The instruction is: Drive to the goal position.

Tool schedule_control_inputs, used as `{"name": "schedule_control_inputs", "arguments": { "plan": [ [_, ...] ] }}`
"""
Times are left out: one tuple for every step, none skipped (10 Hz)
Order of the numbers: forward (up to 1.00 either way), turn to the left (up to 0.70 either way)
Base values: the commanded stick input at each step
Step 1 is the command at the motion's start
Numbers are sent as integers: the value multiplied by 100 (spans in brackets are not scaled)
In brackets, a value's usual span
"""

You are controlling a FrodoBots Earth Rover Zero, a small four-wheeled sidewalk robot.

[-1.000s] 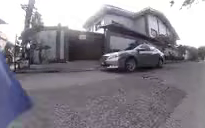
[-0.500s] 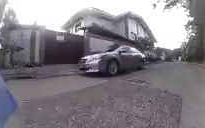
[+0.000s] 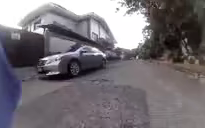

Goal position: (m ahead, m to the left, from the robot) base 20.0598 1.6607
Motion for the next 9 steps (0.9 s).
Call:
{"name": "schedule_control_inputs", "arguments": {
  "plan": [
    [0,36],
    [0,34],
    [0,29],
    [0,22],
    [0,31],
    [0,26],
    [0,20],
    [0,45],
    [0,54]
  ]
}}
